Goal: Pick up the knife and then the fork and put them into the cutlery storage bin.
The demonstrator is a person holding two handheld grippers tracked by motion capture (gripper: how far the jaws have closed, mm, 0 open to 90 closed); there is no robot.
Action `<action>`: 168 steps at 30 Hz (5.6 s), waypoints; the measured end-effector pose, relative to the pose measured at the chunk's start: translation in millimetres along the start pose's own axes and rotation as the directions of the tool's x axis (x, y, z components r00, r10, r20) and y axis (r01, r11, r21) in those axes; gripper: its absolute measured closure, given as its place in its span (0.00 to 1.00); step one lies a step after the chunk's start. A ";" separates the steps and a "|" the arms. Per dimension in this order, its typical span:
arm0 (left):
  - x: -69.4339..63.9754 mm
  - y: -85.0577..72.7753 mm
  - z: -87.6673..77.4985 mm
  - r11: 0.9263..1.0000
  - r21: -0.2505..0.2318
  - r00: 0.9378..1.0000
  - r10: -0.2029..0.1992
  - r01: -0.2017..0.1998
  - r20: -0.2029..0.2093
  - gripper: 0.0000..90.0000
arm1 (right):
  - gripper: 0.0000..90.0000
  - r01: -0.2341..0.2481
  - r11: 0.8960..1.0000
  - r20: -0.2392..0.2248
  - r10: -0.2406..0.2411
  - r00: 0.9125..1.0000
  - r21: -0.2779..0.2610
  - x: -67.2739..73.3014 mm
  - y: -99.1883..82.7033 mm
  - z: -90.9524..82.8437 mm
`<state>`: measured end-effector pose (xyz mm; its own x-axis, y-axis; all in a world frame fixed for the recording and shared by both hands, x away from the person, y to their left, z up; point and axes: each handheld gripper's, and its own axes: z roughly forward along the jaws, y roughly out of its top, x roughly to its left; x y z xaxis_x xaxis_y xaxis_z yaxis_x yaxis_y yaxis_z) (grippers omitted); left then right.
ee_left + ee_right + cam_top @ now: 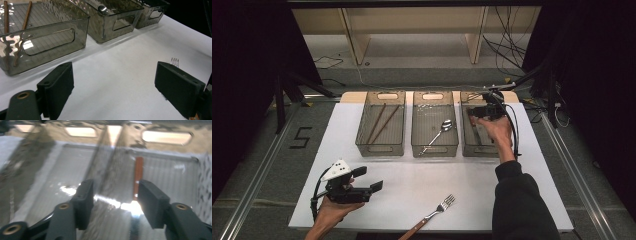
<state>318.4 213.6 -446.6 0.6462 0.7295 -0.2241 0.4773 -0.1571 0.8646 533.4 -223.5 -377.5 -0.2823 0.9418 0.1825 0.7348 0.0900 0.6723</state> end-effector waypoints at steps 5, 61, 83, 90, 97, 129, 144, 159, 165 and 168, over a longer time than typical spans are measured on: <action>-0.4 -0.1 0.2 1.000 0.001 1.000 -0.002 0.002 0.000 0.17 | 0.45 0.119 0.992 -0.069 -0.121 0.990 -0.039 26.3 -8.3 -23.5; -0.3 -0.2 0.6 1.000 0.000 1.000 0.001 -0.001 -0.006 0.17 | 0.26 0.713 0.700 -0.530 -0.593 0.607 0.033 168.1 -164.6 -59.1; -0.5 -0.2 0.6 1.000 0.001 1.000 0.002 -0.002 -0.005 0.17 | 0.29 0.801 0.593 -0.567 -0.632 0.528 0.084 183.7 -185.2 -49.1; -0.3 -0.2 0.6 1.000 0.002 1.000 0.002 -0.002 -0.005 0.17 | 0.31 0.829 0.552 -0.580 -0.648 0.494 0.090 187.0 -190.8 -46.5; -0.5 -0.2 0.8 1.000 0.003 1.000 0.001 -0.001 -0.003 0.17 | 0.33 0.864 0.491 -0.586 -0.670 0.455 0.109 190.3 -198.8 -43.1; -0.9 -0.1 1.3 1.000 0.010 1.000 0.010 -0.010 0.000 0.17 | 0.69 0.926 0.343 -0.569 -0.735 0.369 0.158 206.9 -208.0 -25.0; -0.7 -0.1 1.0 1.000 0.010 1.000 0.010 -0.010 -0.001 0.17 | 0.86 0.947 0.283 -0.586 -0.745 0.318 0.154 211.8 -205.1 -22.3; -0.4 0.0 0.7 1.000 0.008 1.000 0.007 -0.007 -0.003 0.17 | 0.87 0.938 0.304 -0.575 -0.742 0.343 0.168 211.3 -204.0 -23.1; -0.2 -0.1 0.8 1.000 0.003 1.000 0.003 -0.003 -0.003 0.17 | 0.87 0.923 0.347 -0.561 -0.737 0.378 0.166 206.4 -197.5 -25.2; -0.5 0.0 0.7 1.000 0.004 1.000 0.003 -0.003 -0.004 0.17 | 0.88 0.912 0.373 -0.548 -0.734 0.401 0.167 204.2 -194.6 -25.7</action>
<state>318.6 212.7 -446.9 0.6455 0.7315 -0.2195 0.4775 -0.1623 0.8635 316.9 -57.0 -452.6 -0.9906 0.1339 -0.0272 0.1199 0.9472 0.2974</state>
